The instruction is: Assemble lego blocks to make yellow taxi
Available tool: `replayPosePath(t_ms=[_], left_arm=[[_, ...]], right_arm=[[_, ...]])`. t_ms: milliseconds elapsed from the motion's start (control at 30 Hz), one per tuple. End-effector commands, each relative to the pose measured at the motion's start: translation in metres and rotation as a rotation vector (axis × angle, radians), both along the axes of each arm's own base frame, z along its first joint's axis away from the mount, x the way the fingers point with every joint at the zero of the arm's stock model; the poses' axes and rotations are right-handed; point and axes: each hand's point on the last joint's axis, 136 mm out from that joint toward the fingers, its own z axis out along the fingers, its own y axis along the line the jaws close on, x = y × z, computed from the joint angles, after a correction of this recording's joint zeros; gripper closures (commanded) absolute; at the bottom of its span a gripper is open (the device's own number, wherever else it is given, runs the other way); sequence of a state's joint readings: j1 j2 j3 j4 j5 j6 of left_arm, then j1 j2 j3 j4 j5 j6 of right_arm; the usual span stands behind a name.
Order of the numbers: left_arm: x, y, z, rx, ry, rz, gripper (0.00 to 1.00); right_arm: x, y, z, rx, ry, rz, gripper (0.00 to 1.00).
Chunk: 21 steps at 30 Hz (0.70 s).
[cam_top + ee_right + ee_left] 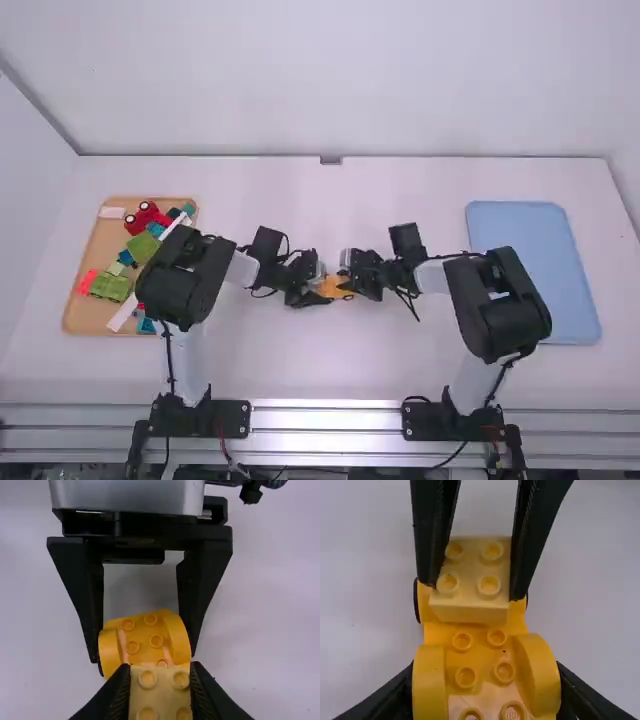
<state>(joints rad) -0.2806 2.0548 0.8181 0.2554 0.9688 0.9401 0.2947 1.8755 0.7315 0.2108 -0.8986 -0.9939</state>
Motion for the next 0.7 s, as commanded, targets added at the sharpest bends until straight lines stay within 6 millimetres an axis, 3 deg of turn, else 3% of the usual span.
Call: replayPosePath(t_ms=[0, 500, 667], left_arm=[[-0.0074, 0.0148, -0.0341, 0.127, 0.076, 0.069, 0.48], [-0.0129, 0.0167, -0.0369, 0.140, 0.101, 0.065, 0.49], [-0.0144, 0.0173, -0.0375, 0.143, 0.108, 0.064, 0.48]], right_arm=[[-0.0011, -0.0039, -0.0090, -0.032, 0.009, -0.013, 0.73], [0.0063, -0.0020, -0.0046, -0.029, -0.056, 0.005, 0.66], [0.0064, -0.0017, -0.0039, -0.025, -0.057, 0.007, 0.52]])
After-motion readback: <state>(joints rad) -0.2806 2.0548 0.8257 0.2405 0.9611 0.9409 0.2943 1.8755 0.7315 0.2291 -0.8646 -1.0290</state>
